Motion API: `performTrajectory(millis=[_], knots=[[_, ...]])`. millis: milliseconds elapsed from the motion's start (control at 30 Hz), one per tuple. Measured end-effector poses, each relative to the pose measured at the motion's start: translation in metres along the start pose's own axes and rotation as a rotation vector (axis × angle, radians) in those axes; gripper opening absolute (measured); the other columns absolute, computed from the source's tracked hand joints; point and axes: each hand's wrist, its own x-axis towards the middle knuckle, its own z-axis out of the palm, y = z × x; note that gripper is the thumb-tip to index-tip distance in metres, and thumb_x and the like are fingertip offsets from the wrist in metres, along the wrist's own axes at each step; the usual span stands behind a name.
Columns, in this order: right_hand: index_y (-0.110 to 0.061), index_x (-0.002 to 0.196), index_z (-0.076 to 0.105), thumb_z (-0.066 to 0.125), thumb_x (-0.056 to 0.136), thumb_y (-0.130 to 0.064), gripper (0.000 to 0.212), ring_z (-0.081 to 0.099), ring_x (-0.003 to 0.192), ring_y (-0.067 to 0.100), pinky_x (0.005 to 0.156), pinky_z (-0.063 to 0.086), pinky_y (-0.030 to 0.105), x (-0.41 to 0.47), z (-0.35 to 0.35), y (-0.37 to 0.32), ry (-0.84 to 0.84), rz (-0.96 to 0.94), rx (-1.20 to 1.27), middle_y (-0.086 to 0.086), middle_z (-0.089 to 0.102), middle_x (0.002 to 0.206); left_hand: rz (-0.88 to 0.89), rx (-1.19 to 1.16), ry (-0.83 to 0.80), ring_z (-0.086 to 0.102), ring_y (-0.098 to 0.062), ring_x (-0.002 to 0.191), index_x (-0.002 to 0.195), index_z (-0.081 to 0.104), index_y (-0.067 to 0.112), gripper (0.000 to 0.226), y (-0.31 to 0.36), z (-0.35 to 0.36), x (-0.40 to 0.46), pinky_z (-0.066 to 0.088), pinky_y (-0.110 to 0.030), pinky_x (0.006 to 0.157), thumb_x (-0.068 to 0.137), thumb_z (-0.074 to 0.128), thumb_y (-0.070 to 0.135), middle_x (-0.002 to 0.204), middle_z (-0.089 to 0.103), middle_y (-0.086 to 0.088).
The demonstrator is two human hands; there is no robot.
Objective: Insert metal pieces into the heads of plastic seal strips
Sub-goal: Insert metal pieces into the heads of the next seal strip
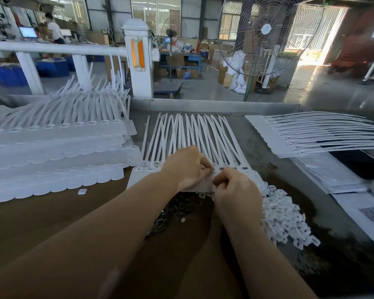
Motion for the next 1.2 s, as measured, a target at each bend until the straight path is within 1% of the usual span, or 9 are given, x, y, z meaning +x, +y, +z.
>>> performTrajectory(millis=[133,233,333,400,500,700,833,1033,1200], knots=[[-0.014,0.083,0.064,0.048,0.083,-0.002,0.020,0.056,0.081,0.020,0.065,0.040,0.031,-0.001,0.000,0.000,-0.010,0.004,0.015,0.001,0.064,0.083,-0.025,0.010,0.031,0.053,-0.011,0.097,0.095,0.072,0.028,0.014,0.006,0.002,0.005,0.042,-0.038,0.097,0.090,0.060,0.032,0.101,0.059,0.010],[-0.015,0.084,0.064,0.048,0.083,-0.003,0.020,0.053,0.075,0.018,0.064,0.039,0.029,-0.001,0.000,0.000,-0.011,-0.006,0.001,0.000,0.063,0.080,-0.020,-0.021,0.043,0.051,-0.008,0.087,0.087,0.072,0.025,0.015,0.006,0.004,0.008,0.043,-0.035,0.093,0.091,0.057,0.023,0.089,0.055,0.014],[-0.013,0.083,0.064,0.047,0.083,-0.003,0.020,0.053,0.074,0.019,0.062,0.037,0.030,-0.001,-0.001,-0.001,-0.009,-0.017,0.007,0.002,0.063,0.078,-0.056,-0.151,0.060,0.054,-0.004,0.082,0.090,0.073,0.022,0.015,0.003,0.006,0.010,0.043,-0.020,0.078,0.091,0.058,0.022,0.091,0.063,0.013],[-0.012,0.083,0.064,0.047,0.084,-0.005,0.019,0.053,0.075,0.021,0.063,0.038,0.031,-0.001,-0.002,-0.001,-0.013,-0.021,0.006,0.003,0.063,0.078,-0.089,-0.259,0.074,0.055,0.000,0.075,0.092,0.074,0.019,0.014,0.000,0.007,0.010,0.039,-0.008,0.064,0.090,0.060,0.020,0.082,0.060,0.017],[-0.013,0.085,0.064,0.046,0.085,-0.006,0.019,0.054,0.078,0.021,0.063,0.036,0.030,0.000,-0.002,-0.001,-0.021,-0.011,-0.005,0.003,0.064,0.081,-0.153,-0.416,0.079,0.056,0.004,0.070,0.086,0.075,0.018,0.010,-0.005,0.007,0.011,0.039,-0.002,0.050,0.087,0.064,0.018,0.073,0.059,0.021],[-0.015,0.085,0.063,0.046,0.084,-0.006,0.019,0.053,0.078,0.020,0.063,0.036,0.029,-0.001,-0.002,-0.001,-0.038,0.002,-0.006,0.002,0.063,0.083,-0.208,-0.567,0.047,0.056,0.001,0.070,0.070,0.070,0.024,0.016,-0.006,0.003,0.010,0.038,0.001,0.048,0.083,0.070,0.014,0.072,0.062,0.016],[-0.015,0.085,0.063,0.046,0.084,-0.005,0.019,0.052,0.076,0.018,0.062,0.035,0.028,-0.001,-0.002,0.000,-0.030,-0.005,-0.011,0.001,0.063,0.081,-0.238,-0.581,0.014,0.054,0.000,0.073,0.082,0.068,0.020,0.008,-0.005,0.003,0.008,0.040,-0.004,0.047,0.089,0.063,0.021,0.079,0.062,0.011],[-0.016,0.085,0.064,0.047,0.083,-0.006,0.020,0.048,0.074,0.014,0.062,0.031,0.026,0.000,-0.001,0.000,-0.027,-0.001,-0.013,-0.001,0.062,0.081,-0.258,-0.541,-0.063,0.053,-0.005,0.083,0.107,0.063,0.016,0.020,-0.003,0.002,0.006,0.038,-0.017,0.062,0.096,0.052,0.028,0.097,0.061,0.003],[-0.015,0.086,0.064,0.047,0.084,-0.006,0.020,0.053,0.081,0.017,0.065,0.034,0.026,-0.001,-0.001,0.000,-0.029,0.005,-0.008,0.000,0.064,0.085,-0.252,-0.549,-0.055,0.055,-0.004,0.080,0.096,0.068,0.013,0.016,-0.003,-0.001,0.004,0.037,-0.014,0.058,0.092,0.058,0.026,0.087,0.062,0.007]])
